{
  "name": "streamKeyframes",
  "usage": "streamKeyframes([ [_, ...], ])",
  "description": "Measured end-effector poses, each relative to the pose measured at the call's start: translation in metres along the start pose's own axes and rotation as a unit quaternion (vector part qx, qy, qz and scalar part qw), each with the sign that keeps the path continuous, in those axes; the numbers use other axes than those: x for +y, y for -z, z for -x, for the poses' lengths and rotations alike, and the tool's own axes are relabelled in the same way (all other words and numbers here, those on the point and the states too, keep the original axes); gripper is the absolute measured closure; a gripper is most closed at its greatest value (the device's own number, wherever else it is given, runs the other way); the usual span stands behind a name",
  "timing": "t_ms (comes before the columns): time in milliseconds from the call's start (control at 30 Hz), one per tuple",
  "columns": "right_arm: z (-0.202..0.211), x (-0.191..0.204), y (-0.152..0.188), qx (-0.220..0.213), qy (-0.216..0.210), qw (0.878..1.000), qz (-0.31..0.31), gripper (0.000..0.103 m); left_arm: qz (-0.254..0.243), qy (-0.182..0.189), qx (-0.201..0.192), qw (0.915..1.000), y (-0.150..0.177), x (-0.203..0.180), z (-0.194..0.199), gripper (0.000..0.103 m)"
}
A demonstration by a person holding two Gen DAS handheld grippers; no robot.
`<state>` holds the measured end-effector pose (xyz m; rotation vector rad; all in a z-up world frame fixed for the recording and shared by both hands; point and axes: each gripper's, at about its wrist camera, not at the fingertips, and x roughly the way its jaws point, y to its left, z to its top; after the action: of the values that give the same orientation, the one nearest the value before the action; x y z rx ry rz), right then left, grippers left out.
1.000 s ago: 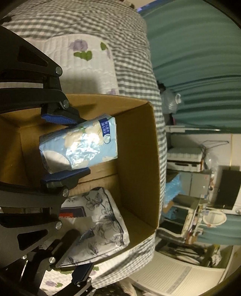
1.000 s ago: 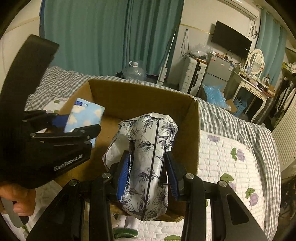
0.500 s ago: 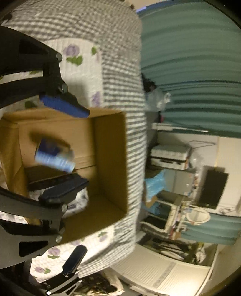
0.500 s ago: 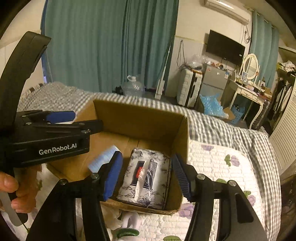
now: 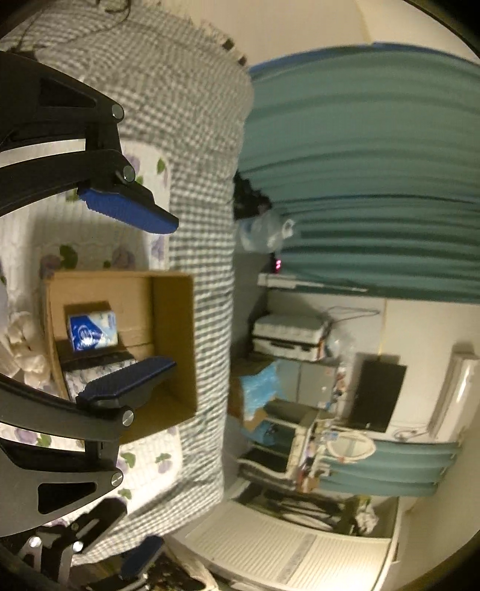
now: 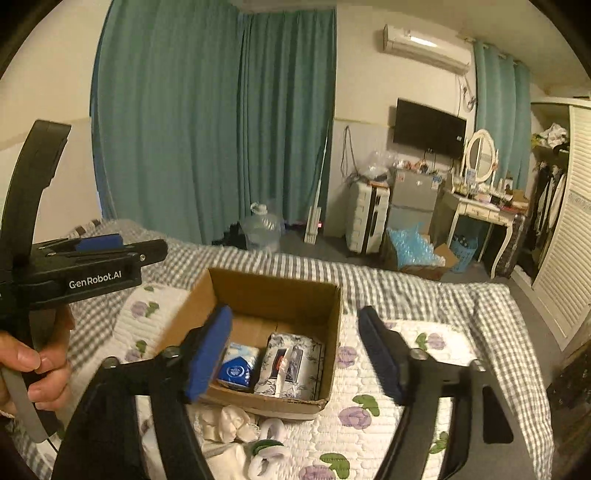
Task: Organize soft objects
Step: 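Open both tools to drop the tissue packs into the box, then move both tools back toward the socks and mask beside the box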
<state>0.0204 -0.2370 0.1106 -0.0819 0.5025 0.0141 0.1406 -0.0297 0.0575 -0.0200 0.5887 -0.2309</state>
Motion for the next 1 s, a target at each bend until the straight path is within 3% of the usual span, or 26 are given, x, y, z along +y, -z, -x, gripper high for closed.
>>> streamKeyframes([
  [133,0.033,0.006,-0.008,-0.025,0.005,1.0,0.01,0.019,-0.009,-0.035,-0.02,0.9991,0.0,-0.003,0.033,0.033],
  [333,0.081,0.01,-0.014,-0.054,0.009,0.998,0.014,0.009,-0.007,-0.042,-0.043,0.9982,0.005,-0.003,0.075,0.033],
  [433,0.096,0.01,-0.016,-0.059,0.011,0.998,0.013,0.006,0.0,-0.037,-0.053,0.9979,0.004,0.0,0.096,0.021],
  [567,0.12,0.01,-0.016,-0.072,0.015,0.997,0.012,0.0,0.008,-0.036,-0.074,0.9966,0.003,0.0,0.119,0.02],
  [700,0.134,0.011,-0.018,-0.079,0.018,0.997,0.01,0.0,0.011,-0.042,-0.089,0.9951,0.003,0.001,0.138,0.018],
  [767,0.141,0.011,-0.018,-0.08,0.015,0.997,0.008,0.0,0.016,-0.047,-0.096,0.9942,0.006,0.003,0.146,0.011],
  [1000,0.153,0.013,-0.011,-0.085,0.016,0.996,0.017,0.0,-0.002,-0.073,-0.095,0.9928,0.026,0.005,0.153,0.011],
])
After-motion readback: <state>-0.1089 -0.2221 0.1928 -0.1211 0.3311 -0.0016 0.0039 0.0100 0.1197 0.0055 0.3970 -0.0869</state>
